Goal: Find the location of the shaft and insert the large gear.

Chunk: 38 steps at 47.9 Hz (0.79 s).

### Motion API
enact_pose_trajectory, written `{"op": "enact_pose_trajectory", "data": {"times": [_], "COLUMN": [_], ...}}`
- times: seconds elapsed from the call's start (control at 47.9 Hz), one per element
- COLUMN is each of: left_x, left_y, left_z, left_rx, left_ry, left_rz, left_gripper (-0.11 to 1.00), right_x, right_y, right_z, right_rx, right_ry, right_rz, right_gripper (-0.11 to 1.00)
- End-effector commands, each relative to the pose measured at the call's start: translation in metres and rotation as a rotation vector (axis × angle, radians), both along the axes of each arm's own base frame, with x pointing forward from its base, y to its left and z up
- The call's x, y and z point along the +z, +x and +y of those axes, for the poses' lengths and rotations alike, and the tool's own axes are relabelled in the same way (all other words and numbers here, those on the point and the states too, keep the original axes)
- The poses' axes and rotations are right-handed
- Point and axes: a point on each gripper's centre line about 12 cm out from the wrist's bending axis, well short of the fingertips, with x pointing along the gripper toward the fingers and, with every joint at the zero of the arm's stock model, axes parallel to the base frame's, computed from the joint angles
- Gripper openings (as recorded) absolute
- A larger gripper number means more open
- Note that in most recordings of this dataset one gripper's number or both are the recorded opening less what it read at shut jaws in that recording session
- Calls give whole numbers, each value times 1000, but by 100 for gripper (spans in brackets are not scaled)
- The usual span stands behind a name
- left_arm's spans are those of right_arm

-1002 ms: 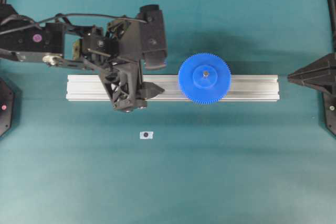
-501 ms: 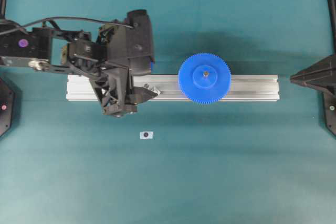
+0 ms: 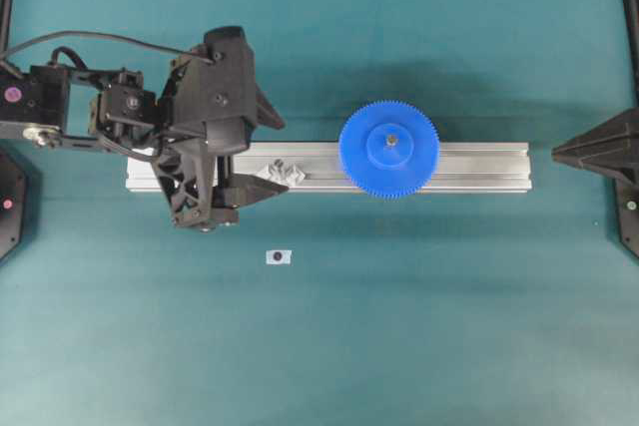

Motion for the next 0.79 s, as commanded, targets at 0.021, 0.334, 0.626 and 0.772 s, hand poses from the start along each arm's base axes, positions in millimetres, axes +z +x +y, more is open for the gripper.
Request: {"op": "enact_pose_trajectory", "data": {"times": [0.021, 0.334, 0.626, 0.772], "left_x": [13, 12, 10, 9], "left_y": [-2, 1, 1, 1], "left_z": [-2, -2, -2, -2], "left_rx": [-6, -5, -5, -5], "left_ry": [0, -2, -2, -2], "left_rz": [-43, -57, -51, -48], "left_gripper": [89, 88, 88, 88], "right_x": [4, 1, 0, -1], "right_y": [2, 1, 0, 0], "right_z": [0, 0, 0, 0], "right_rx": [-5, -5, -5, -5], "right_ry": [5, 5, 4, 5], "right_rz": [-11, -6, -13, -8], "right_gripper": [3, 3, 3, 3]}}
